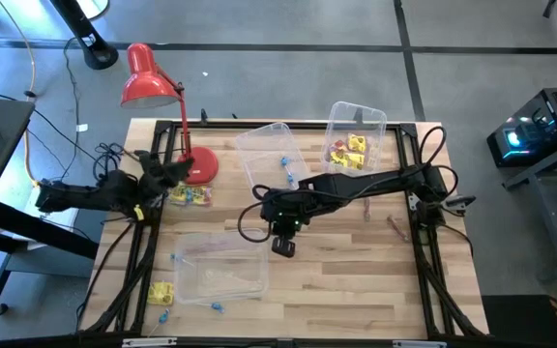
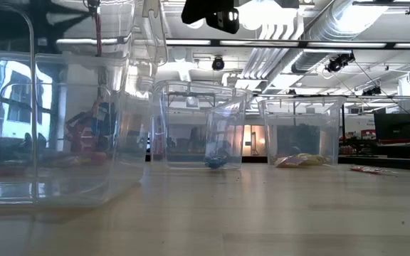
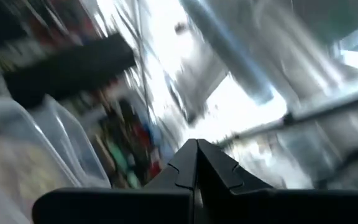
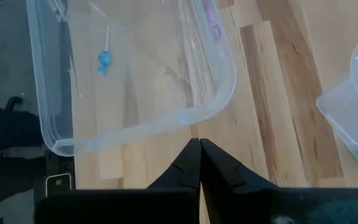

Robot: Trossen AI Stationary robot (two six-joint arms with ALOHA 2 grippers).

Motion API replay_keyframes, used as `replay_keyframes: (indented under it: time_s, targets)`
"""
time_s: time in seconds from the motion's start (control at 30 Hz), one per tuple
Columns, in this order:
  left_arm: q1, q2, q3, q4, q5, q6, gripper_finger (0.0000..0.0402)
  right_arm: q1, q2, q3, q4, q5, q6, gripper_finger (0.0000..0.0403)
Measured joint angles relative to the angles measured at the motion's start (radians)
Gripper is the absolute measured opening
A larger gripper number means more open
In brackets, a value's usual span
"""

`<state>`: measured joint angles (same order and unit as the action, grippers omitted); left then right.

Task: Sort candy
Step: Put the blue lollipop into the top left transparent bin

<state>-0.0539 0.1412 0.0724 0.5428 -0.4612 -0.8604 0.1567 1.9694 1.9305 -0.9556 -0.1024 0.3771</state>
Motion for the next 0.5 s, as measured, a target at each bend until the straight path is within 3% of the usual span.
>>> replay_keyframes:
  time_s: [0.23, 0.4, 0.5]
  targets:
    - [-0.043, 0.347, 0.252, -0.029, 0.382, 0.140, 0.0000, -0.056, -0.007, 0.000, -0.001, 0.024, -0.012, 0.0000]
    - [-0.077, 0.561, 0.404, -0.052, 0.833, 0.225, 0.0000, -0.073, -0.079, 0.000, -0.009, 0.075, 0.001, 0.0000]
    - [-0.081, 0.639, 0.449, -0.113, 1.040, 0.148, 0.0000, -0.073, -0.140, 0.000, -0.035, 0.161, 0.018, 0.0000]
